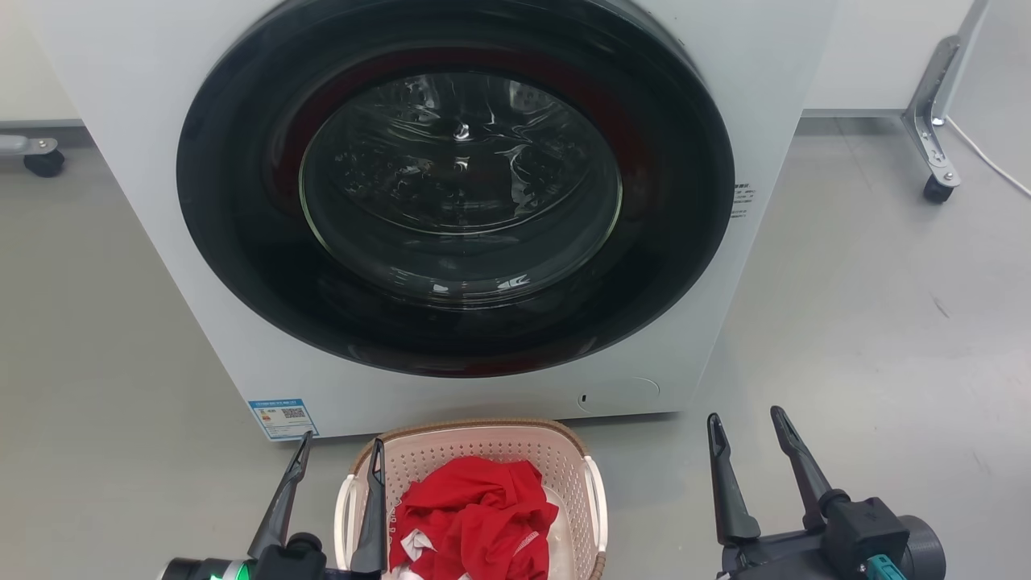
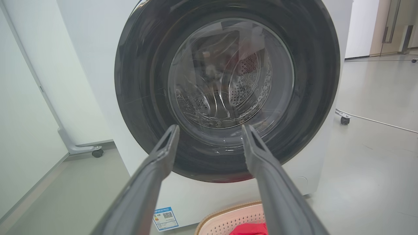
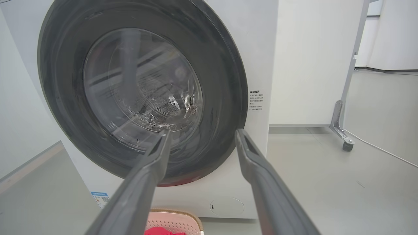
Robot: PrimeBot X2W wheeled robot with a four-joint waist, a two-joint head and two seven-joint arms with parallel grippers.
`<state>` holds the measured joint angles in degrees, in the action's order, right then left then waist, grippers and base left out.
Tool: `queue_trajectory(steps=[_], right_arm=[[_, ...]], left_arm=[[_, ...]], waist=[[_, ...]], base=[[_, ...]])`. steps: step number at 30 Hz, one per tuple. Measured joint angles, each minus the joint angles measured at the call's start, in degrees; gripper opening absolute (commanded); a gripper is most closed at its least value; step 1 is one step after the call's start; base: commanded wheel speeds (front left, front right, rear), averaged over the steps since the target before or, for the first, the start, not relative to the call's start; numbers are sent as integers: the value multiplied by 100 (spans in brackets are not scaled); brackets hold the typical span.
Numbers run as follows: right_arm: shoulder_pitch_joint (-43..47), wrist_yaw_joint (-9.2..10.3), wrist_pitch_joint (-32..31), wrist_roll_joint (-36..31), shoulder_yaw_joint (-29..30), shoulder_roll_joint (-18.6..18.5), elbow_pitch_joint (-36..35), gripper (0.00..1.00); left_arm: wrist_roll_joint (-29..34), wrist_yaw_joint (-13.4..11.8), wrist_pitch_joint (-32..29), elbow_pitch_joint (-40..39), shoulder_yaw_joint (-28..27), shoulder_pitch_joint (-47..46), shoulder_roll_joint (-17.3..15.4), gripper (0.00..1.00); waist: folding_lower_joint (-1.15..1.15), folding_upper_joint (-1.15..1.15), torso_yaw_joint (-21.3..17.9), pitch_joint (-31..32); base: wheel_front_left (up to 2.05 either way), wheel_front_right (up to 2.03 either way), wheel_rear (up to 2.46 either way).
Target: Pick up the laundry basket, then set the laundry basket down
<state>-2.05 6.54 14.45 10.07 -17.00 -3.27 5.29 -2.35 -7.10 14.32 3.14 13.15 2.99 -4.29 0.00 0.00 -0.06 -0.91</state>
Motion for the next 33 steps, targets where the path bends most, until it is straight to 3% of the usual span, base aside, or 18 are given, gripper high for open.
queue_trajectory(steps=[18,33], right_arm=[[121,-57,1,-12,98,5,-156,100],[-617,-202,7,42,523,-70,70,100]], left_arm=[[-20,0,15,-69,-103,93,57,100],[-325,-1,18,378,-275,-755,97,100]], waist=[[0,1,34,-265],[2,1,71,-1252]], base=[[0,0,0],[0,0,0]])
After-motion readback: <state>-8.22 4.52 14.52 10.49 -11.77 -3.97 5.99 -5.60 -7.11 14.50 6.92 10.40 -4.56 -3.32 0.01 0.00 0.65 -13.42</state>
